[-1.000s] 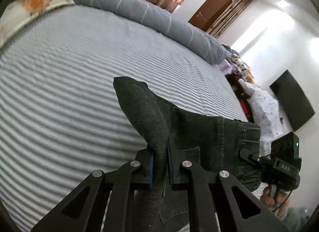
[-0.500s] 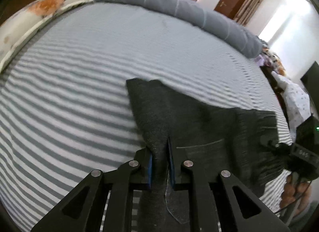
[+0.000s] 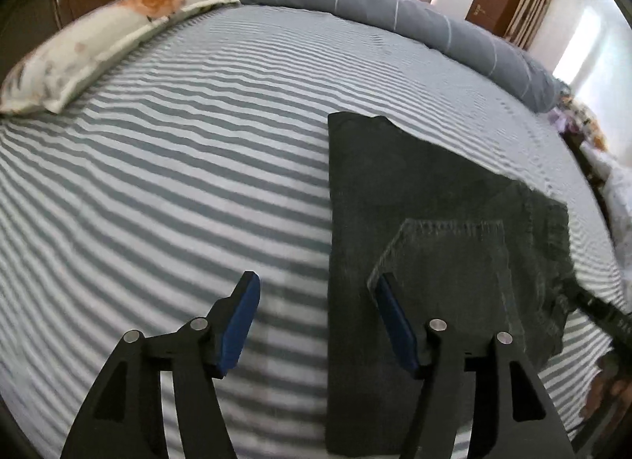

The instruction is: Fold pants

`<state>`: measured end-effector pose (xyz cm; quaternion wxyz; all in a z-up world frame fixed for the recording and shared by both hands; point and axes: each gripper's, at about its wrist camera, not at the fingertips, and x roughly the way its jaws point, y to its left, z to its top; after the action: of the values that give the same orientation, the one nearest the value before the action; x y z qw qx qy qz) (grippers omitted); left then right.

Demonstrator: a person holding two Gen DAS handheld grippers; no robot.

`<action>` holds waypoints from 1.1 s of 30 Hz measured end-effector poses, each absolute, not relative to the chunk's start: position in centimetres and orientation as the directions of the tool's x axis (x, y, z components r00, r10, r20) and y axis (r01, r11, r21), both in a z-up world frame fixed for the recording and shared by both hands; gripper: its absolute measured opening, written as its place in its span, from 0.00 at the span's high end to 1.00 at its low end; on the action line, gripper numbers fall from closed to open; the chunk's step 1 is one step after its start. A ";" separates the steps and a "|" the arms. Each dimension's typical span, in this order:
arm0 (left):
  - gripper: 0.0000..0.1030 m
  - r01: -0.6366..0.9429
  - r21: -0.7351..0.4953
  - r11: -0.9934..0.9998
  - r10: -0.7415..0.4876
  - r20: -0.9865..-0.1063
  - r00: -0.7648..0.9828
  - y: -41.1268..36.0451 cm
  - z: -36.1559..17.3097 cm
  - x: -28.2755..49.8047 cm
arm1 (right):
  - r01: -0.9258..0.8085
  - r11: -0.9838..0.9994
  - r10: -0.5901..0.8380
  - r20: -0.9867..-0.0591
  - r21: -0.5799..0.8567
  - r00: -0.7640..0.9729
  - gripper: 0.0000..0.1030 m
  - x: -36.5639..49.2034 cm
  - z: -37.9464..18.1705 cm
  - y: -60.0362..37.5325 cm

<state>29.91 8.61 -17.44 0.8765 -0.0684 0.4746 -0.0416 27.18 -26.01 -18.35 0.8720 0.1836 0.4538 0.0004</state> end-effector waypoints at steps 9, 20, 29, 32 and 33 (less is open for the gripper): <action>0.27 0.018 -0.066 0.998 -0.063 -0.804 0.592 5.5 -13.3 23.0 | 0.207 0.938 0.068 -0.734 0.277 0.675 0.20 22.0 -13.8 -22.9; 0.25 0.017 -0.011 1.000 -0.019 -0.786 0.618 4.5 -12.7 17.7 | 0.146 0.959 0.061 -0.679 0.243 0.731 0.10 15.2 -11.7 -18.3; 0.24 0.048 0.082 0.995 0.031 -0.757 0.653 3.0 -12.7 16.7 | 0.093 0.980 0.049 -0.663 0.178 0.747 0.08 14.3 -12.1 -16.7; 0.25 0.063 0.070 0.996 0.012 -0.762 0.648 2.6 -12.9 16.7 | 0.090 0.988 0.015 -0.667 0.123 0.745 0.08 14.3 -12.7 -16.6; 0.24 0.062 0.071 0.996 0.014 -0.762 0.648 2.5 -13.0 16.7 | 0.094 0.989 0.006 -0.674 0.112 0.738 0.08 14.4 -12.9 -16.6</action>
<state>16.70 2.47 -12.95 0.9066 0.0454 0.4194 -0.0134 14.41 -16.63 -12.92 0.9298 0.0692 0.3609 -0.0236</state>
